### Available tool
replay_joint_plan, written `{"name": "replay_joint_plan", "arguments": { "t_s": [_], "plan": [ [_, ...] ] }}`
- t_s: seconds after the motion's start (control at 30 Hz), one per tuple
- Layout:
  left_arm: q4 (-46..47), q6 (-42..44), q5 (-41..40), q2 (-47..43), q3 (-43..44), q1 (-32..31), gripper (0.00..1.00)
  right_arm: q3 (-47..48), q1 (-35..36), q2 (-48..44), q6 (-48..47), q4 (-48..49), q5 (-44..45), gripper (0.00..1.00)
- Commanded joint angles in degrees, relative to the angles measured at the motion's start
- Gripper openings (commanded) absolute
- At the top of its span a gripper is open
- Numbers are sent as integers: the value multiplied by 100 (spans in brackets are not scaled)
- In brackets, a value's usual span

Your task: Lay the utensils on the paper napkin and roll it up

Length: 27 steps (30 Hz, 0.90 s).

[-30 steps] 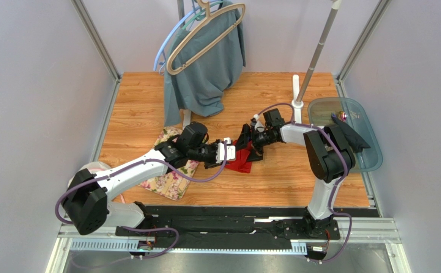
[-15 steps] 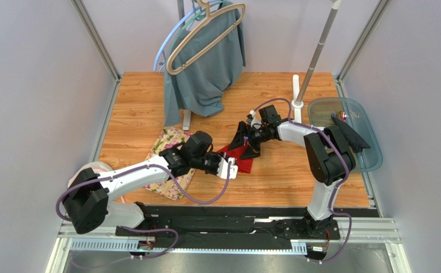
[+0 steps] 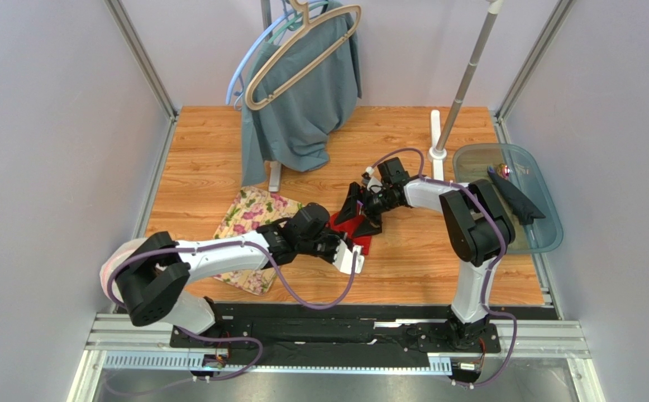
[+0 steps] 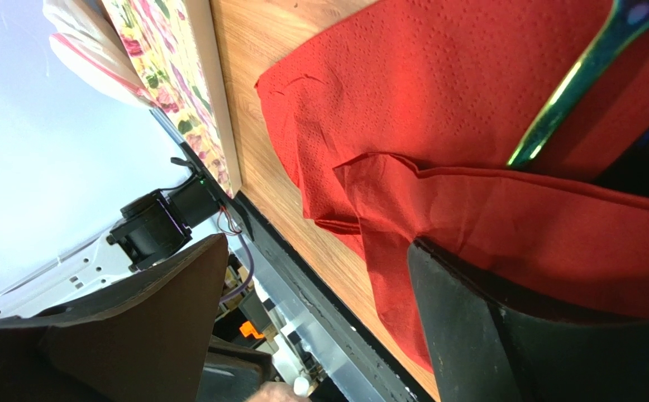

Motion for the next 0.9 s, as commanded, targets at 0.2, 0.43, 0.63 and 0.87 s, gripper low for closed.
{"name": "replay_joint_plan", "arguments": {
  "t_s": [0.2, 0.43, 0.63, 0.87],
  "plan": [
    [1637, 632, -765, 1085, 33, -219, 18, 219, 33, 180, 82, 188, -87, 86],
    [1656, 808, -660, 1499, -1, -219, 11, 263, 24, 84, 55, 180, -123, 85],
    [1287, 782, -615, 1753, 33, -219, 4, 561, -11, -92, -164, -92, -158, 83],
    [979, 606, -571, 1868, 112, -228, 0, 1027, -204, -496, -515, -804, -36, 71]
  ]
}}
